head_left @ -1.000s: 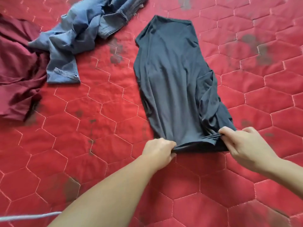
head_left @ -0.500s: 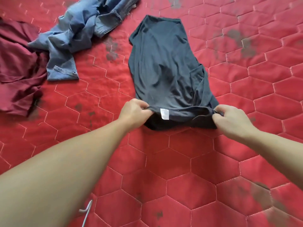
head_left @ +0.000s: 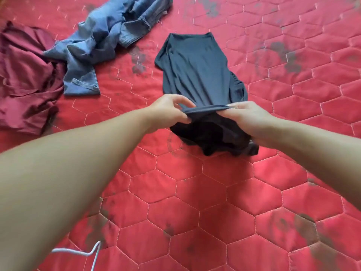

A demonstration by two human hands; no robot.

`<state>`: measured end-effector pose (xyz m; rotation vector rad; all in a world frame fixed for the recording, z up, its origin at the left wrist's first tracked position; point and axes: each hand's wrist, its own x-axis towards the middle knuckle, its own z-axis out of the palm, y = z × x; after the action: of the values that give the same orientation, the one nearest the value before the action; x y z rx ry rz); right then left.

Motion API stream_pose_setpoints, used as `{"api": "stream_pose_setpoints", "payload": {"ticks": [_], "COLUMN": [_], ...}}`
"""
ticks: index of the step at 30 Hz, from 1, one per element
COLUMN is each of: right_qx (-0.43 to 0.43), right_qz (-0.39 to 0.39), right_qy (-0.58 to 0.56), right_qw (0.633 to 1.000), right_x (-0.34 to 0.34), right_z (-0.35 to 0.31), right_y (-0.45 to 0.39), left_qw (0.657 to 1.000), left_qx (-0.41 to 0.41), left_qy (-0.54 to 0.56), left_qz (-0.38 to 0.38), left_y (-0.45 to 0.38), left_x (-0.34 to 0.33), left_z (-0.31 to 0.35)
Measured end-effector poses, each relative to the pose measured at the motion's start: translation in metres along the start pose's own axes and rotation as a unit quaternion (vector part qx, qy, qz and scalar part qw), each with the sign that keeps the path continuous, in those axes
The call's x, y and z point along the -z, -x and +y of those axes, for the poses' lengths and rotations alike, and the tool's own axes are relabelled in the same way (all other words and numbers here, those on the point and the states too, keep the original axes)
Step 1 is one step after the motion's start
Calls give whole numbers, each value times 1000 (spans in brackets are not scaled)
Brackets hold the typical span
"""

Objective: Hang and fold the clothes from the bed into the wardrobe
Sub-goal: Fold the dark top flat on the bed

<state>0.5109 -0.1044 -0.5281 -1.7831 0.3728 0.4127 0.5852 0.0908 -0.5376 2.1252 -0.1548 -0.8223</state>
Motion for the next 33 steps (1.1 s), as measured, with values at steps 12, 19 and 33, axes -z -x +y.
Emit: {"api": "stream_pose_setpoints", "payload": {"ticks": [12, 19, 33], "right_qx": [-102, 105, 34], "right_qz": [-107, 45, 107], "right_qy": [195, 245, -399], "right_qw": [970, 963, 910], "right_x": [16, 0, 63], "right_z": [8, -36, -109], "right_y": [4, -10, -19], "left_qw": [975, 980, 961], "left_qx": [12, -141, 140], "left_qy": [191, 26, -116], "left_qz": [115, 135, 207], "left_y": [2, 1, -1], "left_x": [-23, -37, -77], "left_z": [9, 51, -58]}}
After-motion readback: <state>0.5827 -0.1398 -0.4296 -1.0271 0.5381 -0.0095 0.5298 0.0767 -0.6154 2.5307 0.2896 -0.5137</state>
